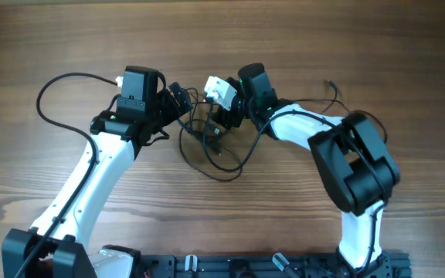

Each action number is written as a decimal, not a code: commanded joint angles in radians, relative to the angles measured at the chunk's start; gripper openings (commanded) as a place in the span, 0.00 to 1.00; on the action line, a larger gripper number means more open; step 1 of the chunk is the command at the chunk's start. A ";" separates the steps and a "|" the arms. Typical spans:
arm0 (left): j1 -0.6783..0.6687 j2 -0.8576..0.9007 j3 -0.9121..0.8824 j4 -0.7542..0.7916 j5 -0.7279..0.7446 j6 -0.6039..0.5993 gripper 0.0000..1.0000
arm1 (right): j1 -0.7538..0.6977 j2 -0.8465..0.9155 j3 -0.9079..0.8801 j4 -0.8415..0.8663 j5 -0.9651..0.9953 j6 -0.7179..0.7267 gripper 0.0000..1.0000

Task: Untangle cables

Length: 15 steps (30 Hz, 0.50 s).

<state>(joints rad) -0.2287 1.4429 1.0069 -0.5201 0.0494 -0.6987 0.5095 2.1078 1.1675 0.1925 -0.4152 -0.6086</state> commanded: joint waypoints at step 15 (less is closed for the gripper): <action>-0.076 0.152 -0.039 0.032 0.062 -0.252 1.00 | -0.028 0.035 0.075 0.210 -0.039 0.434 0.04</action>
<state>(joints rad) -0.2783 1.5551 0.9768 -0.5350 0.0704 -0.9115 0.5068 2.2078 1.2179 0.4259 -0.4629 -0.3401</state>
